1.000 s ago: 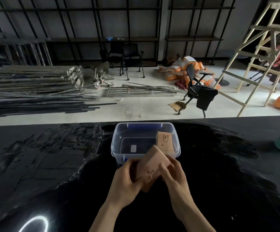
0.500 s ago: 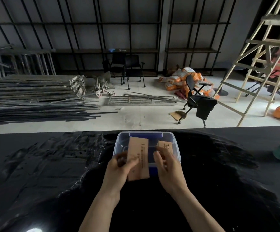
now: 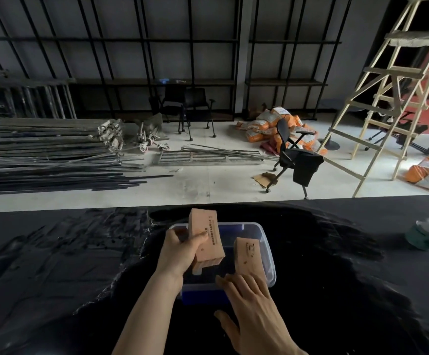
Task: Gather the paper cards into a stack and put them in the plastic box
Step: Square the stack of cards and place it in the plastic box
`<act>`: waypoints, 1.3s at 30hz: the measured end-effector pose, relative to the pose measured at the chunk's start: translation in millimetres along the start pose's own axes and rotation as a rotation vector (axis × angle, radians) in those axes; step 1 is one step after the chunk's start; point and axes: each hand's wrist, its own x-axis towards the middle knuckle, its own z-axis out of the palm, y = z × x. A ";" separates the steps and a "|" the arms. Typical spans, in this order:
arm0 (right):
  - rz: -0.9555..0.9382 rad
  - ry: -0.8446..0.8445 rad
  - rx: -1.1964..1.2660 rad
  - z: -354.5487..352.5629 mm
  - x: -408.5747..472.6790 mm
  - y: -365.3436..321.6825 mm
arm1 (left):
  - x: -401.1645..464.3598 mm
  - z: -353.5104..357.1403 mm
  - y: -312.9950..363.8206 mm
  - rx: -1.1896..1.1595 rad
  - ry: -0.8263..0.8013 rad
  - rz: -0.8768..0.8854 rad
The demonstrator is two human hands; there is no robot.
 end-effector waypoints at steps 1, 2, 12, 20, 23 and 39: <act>-0.008 0.052 0.049 -2.3 -4.5 1.2 | 2.7 4.1 -2.9 0.044 -0.017 -0.009; 0.002 0.134 0.102 -8.0 -7.6 3.2 | 4.3 8.2 -4.9 0.077 -0.030 -0.033; 0.582 0.276 -0.016 -16.5 -8.0 118.8 | 14.4 38.6 -11.4 0.528 -0.145 -0.199; 0.659 -0.136 -0.192 18.1 -12.0 148.4 | 14.2 51.8 -12.2 0.909 -0.227 -0.113; 0.659 -0.094 -0.195 23.2 -13.3 149.5 | 18.2 55.2 -18.0 0.982 -0.214 -0.073; 0.667 -0.097 -0.200 24.6 -13.7 146.9 | 25.3 61.4 -24.1 1.067 -0.232 -0.014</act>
